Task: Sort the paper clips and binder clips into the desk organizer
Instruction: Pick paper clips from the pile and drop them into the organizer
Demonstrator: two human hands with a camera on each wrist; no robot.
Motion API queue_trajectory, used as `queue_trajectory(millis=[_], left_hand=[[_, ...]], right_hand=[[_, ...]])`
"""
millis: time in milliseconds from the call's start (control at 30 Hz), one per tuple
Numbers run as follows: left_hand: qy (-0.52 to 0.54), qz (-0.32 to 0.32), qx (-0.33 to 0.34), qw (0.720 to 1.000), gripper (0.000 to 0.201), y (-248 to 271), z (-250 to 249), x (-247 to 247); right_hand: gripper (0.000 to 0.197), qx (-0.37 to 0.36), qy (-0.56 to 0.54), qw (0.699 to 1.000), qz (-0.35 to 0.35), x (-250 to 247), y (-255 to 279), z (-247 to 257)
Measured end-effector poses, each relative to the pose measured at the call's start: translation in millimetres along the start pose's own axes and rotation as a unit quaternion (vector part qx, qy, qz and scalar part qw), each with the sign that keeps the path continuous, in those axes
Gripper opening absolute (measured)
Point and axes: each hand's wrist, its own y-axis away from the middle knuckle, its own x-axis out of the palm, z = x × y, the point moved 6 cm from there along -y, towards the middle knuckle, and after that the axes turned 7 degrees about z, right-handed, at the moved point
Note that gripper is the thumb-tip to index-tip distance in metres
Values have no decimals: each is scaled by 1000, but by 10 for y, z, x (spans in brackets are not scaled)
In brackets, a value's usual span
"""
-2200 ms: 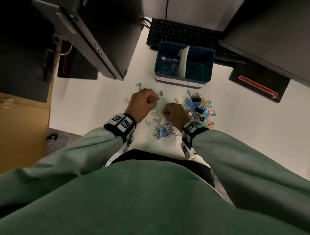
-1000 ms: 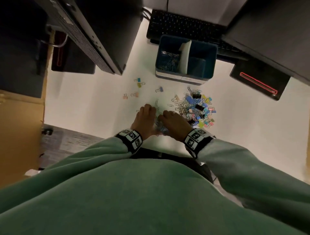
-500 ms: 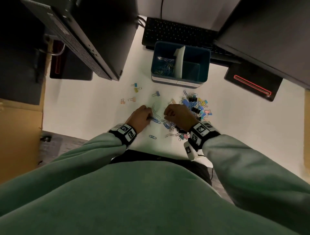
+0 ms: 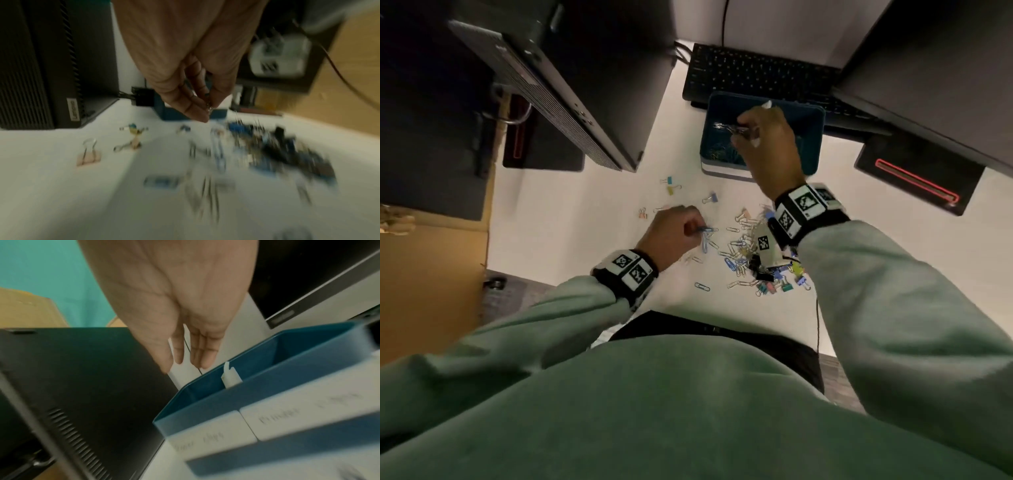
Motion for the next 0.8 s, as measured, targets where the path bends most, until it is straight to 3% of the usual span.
queue_trajectory(millis=[100,200,300,433,500,633,733,800], left_hand=[[79,-63,-1,995,8,-179,-261,-389],[66,-100,34,992,9,-548,-580,-710],[9,-92,38,995,12,-938,-761,-768],[-66,-101,61,991,39,-1021,-821,-653],[-77,-121,104,984,36,-820,-737,-497],[-132,-9,145,981,28,-343,-211,207],[-252,66,197,945,44,-227,69,759],[-297,100,229,922,50,-215,78,971]], right_hand=[[12,-18,-9,1000,-21,24,484,-143],[16,23,59,991,118,378,1000,-368],[30,28,176,957,228,704,1354,-547],[19,12,234,948,215,653,1477,-706],[15,0,242,950,197,552,1487,-777],[11,3,260,952,164,405,1492,-897],[13,-3,288,949,129,387,1505,-877],[21,-25,299,943,144,486,1532,-802]])
